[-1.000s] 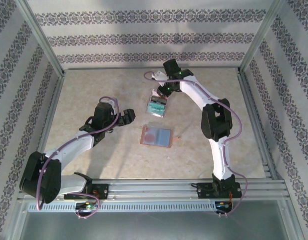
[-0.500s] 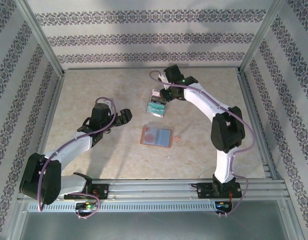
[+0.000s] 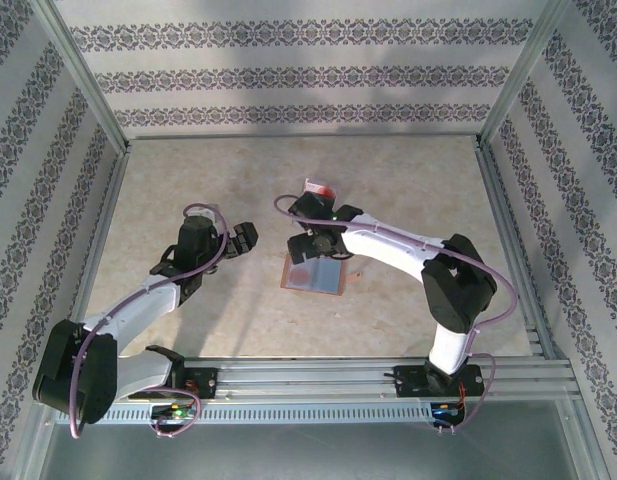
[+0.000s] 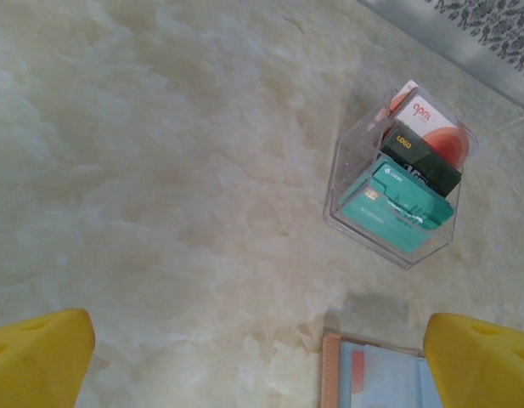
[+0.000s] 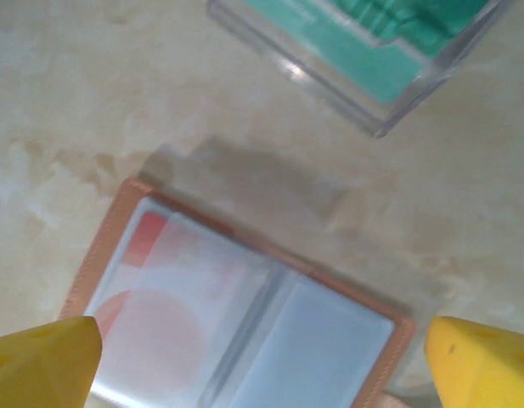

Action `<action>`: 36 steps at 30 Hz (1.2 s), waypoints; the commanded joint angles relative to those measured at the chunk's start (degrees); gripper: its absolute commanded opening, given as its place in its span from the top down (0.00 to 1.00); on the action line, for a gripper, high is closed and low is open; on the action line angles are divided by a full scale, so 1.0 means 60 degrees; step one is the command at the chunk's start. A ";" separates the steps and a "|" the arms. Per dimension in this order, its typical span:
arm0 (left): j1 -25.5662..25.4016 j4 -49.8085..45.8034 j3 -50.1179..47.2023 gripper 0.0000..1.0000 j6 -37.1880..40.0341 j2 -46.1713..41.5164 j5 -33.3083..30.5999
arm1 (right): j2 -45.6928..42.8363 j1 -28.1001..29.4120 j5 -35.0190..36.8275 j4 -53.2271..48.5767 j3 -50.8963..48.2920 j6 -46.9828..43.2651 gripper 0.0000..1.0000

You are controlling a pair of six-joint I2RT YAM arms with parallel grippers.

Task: Take the credit cards out of the card holder

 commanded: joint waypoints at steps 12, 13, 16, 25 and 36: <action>0.0284 -0.0057 -0.0692 0.01 -0.0249 -0.1263 -0.1108 | 0.0769 0.1173 0.1375 -0.0722 0.0185 0.1704 0.02; 0.0308 -0.0057 -0.0706 0.01 -0.0256 -0.1263 -0.1101 | 0.0824 0.1217 0.1419 -0.0719 0.0187 0.1689 0.02; 0.0319 -0.0043 -0.0721 0.01 -0.0286 -0.1247 -0.1087 | 0.0974 0.1236 0.1460 -0.0721 0.0194 0.1732 0.02; 0.0397 0.0030 -0.0736 0.01 -0.0314 -0.1065 -0.1000 | 0.1394 0.1233 0.1129 -0.0493 0.0250 0.1704 0.02; 0.0432 0.0172 -0.0721 0.01 -0.0387 -0.0825 -0.0765 | 0.1846 0.1208 0.0554 -0.0370 0.0262 0.1616 0.23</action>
